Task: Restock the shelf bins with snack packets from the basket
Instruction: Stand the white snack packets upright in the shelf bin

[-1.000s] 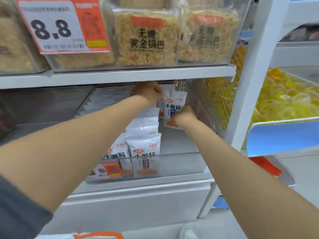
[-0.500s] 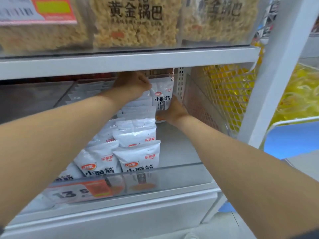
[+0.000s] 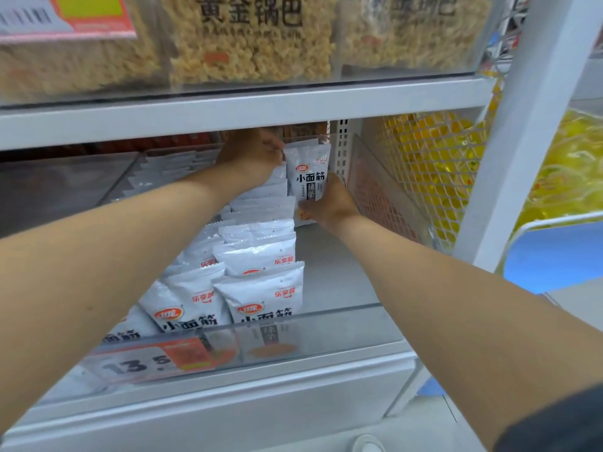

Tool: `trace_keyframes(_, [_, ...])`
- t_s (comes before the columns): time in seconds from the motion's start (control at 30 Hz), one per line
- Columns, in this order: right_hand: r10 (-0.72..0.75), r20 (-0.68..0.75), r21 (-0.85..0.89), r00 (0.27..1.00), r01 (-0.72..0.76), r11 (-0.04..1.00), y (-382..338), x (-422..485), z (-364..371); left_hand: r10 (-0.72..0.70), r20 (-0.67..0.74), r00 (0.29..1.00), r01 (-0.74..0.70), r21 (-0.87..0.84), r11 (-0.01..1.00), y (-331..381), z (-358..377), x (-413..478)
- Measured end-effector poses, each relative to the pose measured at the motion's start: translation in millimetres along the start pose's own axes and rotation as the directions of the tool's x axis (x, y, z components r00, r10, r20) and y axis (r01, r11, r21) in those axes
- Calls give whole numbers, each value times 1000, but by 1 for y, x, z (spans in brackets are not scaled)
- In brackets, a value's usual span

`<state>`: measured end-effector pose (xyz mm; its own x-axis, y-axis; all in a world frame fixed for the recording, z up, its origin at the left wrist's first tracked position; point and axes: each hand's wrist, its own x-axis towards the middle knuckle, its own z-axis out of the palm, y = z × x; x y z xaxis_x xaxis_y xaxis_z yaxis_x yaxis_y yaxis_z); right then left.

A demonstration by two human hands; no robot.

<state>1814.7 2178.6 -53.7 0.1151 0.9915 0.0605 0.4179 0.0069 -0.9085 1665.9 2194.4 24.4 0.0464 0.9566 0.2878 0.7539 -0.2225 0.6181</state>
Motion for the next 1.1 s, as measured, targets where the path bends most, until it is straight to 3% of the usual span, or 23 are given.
trace_keyframes(0.17, [97,76,6,992,-97,995,3,-5,-1,33,32,999,-34,45,998,6,-4,-5])
trace_keyframes(0.37, [146,-13,-21,989,-146,989,-10,-12,-6,91,54,994,-99,183,978,10,-11,-31])
trace_keyframes(0.53, [55,-37,-111,998,-59,992,-27,-48,-20,40,0,999,-38,334,942,20,-26,-65])
trace_keyframes(0.63, [-18,-52,-140,999,10,990,-30,-73,-31,-20,31,999,8,329,944,28,-37,-85])
trace_keyframes(0.77, [46,-43,-177,998,-53,983,-42,-77,-41,-65,117,991,28,293,956,37,-52,-99])
trace_keyframes(0.9, [117,-66,-173,991,-127,977,-43,-49,-38,-31,127,991,-14,338,941,34,-51,-89])
trace_keyframes(1.1, [61,-30,-98,998,-64,993,-35,-11,-21,47,118,992,-81,309,948,19,-38,-63])
